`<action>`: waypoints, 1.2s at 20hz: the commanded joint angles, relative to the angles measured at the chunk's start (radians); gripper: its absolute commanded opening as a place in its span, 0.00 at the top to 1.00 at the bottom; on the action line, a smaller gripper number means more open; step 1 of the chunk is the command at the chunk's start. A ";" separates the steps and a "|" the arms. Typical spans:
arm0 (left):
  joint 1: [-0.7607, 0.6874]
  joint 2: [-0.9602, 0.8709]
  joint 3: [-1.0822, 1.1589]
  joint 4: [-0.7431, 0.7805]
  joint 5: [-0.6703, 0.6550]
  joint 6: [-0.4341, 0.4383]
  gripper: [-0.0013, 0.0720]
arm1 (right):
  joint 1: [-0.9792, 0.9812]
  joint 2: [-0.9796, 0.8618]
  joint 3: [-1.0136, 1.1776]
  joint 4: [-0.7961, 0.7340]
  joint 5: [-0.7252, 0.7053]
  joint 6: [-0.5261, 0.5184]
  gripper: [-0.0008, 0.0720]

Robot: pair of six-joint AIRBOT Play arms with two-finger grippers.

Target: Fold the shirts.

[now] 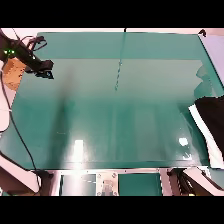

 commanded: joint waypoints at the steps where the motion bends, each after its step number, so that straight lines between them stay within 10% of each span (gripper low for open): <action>1: 0.000 0.125 -0.135 -0.052 0.050 0.008 0.95 | 0.256 0.001 0.019 0.136 -0.073 -0.076 0.97; 11: 0.000 0.676 -0.943 -0.083 0.282 0.060 0.95 | 0.982 0.223 -0.437 0.134 -0.345 -0.137 0.97; 24: 0.000 0.703 -1.008 -0.121 0.340 0.088 0.94 | 1.080 0.222 -0.458 0.135 -0.366 -0.134 0.97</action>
